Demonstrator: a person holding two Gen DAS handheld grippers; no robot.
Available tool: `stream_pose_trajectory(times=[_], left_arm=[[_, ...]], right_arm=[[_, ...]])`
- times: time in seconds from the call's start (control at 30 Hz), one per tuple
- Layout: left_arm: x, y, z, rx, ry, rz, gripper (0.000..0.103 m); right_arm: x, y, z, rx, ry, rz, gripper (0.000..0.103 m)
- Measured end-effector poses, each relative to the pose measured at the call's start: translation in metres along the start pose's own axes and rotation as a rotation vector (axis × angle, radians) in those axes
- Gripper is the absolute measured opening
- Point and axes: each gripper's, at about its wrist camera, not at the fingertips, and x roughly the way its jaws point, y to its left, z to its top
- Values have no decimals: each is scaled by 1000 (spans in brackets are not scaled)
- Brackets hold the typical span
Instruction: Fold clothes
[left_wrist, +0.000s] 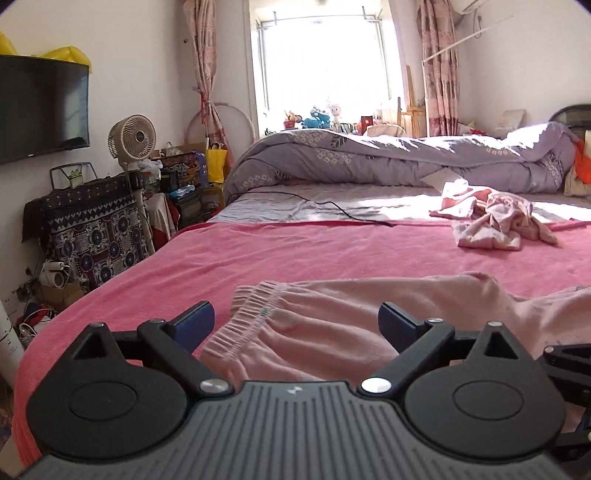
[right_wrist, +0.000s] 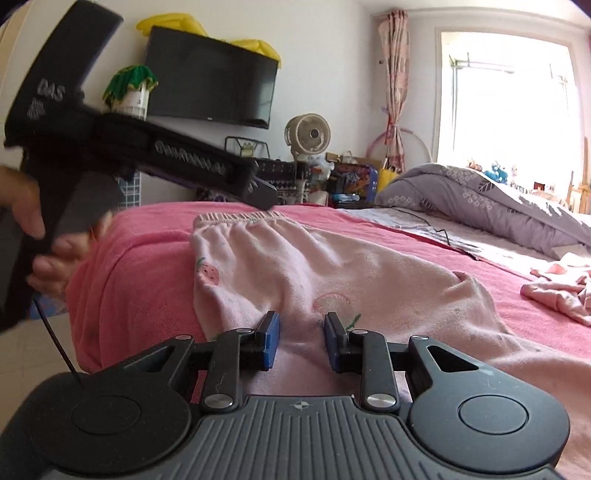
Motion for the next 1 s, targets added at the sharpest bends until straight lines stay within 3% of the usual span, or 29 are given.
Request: stream_pose_trajectory(times=[0.07,0.13,0.23,0.3,0.37,0.47,0.57,0.63,0.73,0.9,1.0], left_arm=[[19,-8,-13,79,60,109,98],[26,5,-30,89,60,183,102],[21,42,-38,-75,74,83,103],[20,46,-39,-78,75,71,103],[17,44,-38,-56,67,81,103],[8,44,-39,-36,46,93,103],[6,55,-43,-65,45,84,103],[5,60,-45,-76,45,82,103],[5,67,-48,-93,47,80,103],[-1,73,-47,-112,51,91,103],[-19,76,-41,-90,35,136,103]], right_arm=[[-1,-2,0,-28,-7,20,30],[-11,-8,0,-48,-1,58,31],[-30,-27,19,37,10,143,39],[-43,-41,41,79,-9,157,48],[-40,-54,67,78,3,133,64],[-21,-70,96,53,49,134,64],[11,-61,105,-69,103,120,57],[49,-47,98,-140,142,105,54],[111,-28,65,-123,305,141,56],[104,-49,75,53,296,193,60],[64,-67,71,82,227,172,64]])
